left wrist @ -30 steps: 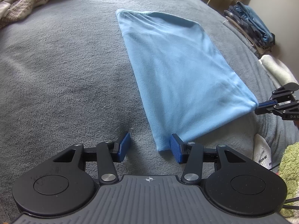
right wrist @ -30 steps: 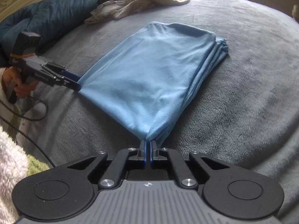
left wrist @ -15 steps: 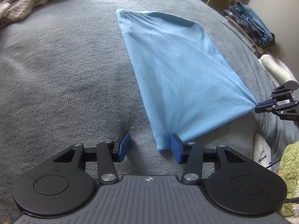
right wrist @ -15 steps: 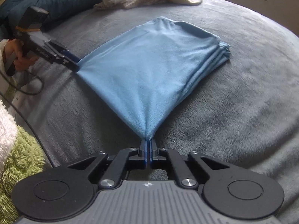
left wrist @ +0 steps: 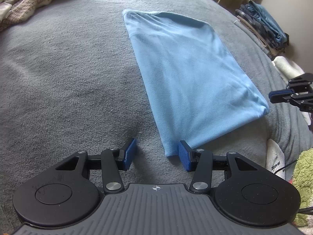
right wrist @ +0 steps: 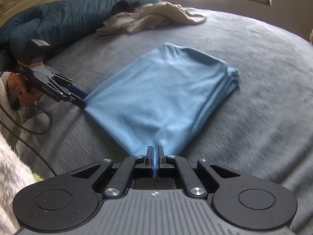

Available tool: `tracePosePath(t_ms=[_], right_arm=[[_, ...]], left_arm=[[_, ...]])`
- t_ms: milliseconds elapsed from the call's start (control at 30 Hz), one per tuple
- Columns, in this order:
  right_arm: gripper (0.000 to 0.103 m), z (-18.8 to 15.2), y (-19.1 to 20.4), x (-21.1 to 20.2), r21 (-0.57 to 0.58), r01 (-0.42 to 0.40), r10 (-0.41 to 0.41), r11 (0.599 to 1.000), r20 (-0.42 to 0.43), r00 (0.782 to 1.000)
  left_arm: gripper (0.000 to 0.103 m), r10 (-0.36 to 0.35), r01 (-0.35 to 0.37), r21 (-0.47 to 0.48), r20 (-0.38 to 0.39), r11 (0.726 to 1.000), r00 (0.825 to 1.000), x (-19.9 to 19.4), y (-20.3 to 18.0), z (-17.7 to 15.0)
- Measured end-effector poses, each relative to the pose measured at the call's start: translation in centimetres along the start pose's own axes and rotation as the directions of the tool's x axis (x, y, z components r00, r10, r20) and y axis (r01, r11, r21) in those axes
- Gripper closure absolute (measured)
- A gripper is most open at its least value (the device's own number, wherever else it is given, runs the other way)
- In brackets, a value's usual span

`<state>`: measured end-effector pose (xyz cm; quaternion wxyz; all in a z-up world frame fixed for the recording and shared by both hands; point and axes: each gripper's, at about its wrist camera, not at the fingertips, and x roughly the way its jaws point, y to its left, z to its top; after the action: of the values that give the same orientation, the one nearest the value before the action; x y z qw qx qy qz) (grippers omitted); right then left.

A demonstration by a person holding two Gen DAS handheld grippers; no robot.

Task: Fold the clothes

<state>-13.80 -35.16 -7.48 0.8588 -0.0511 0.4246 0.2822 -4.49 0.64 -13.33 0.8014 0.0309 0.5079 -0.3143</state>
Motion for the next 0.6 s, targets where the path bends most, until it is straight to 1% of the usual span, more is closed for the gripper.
tracePosePath(t_ms=[67,167,200,233,267,333,400,500,533,600], right_arm=[[0.101,0.2,0.5,1.0,-0.055,0.003,-0.005,0.998,-0.028,1.000],[0.101,-1.1,0.9,3.2,-0.154,0.036,-0.058,0.987,-0.139,0.989],[0.101,-1.8,0.8,3.7,-0.175,0.053,-0.083,0.983,-0.169,0.982],[0.101,-2.2,0.6,3.7,-0.168,0.054,-0.083,0.984,-0.172,0.982],[0.101,-2.2,0.4,3.4,-0.147,0.051,-0.076,0.988,-0.169,0.983],[0.101,-1.9,0.5,2.4,-0.142,0.049,-0.071,0.989,-0.156,0.985],[0.101,-1.2,0.5,1.4,-0.140,0.040,-0.059,0.989,-0.137,0.989],[0.101,0.2,0.3,0.2,-0.113,0.029,-0.039,0.993,-0.083,0.996],[0.101,0.8,0.1,0.1,-0.096,0.029,-0.035,0.995,-0.058,0.998],[0.101,2.0,0.0,0.6,-0.082,0.034,-0.035,0.996,-0.011,0.999]], left_arm=[[0.056,0.001,-0.001,-0.005,-0.001,1.000,1.000,-0.1,0.2,0.0],[0.056,-0.002,0.002,-0.008,-0.001,1.000,1.000,-0.1,0.3,0.0],[0.056,-0.004,0.003,-0.007,-0.001,1.000,1.000,-0.1,0.3,0.0],[0.056,-0.005,0.005,-0.007,-0.002,1.000,1.000,-0.1,0.4,0.0],[0.056,-0.009,0.009,-0.010,-0.005,1.000,1.000,-0.2,0.4,0.1],[0.056,-0.018,0.018,-0.021,-0.009,1.000,1.000,-0.5,0.7,0.2],[0.055,-0.012,0.013,-0.058,0.004,0.998,1.000,-1.1,1.5,0.7],[0.055,0.017,-0.011,-0.102,0.055,0.995,0.998,-2.2,2.6,1.4],[0.055,0.013,-0.004,-0.110,0.075,0.994,0.997,-2.4,2.7,1.7],[0.055,-0.002,0.012,-0.093,0.105,0.996,0.994,-2.4,2.1,2.1]])
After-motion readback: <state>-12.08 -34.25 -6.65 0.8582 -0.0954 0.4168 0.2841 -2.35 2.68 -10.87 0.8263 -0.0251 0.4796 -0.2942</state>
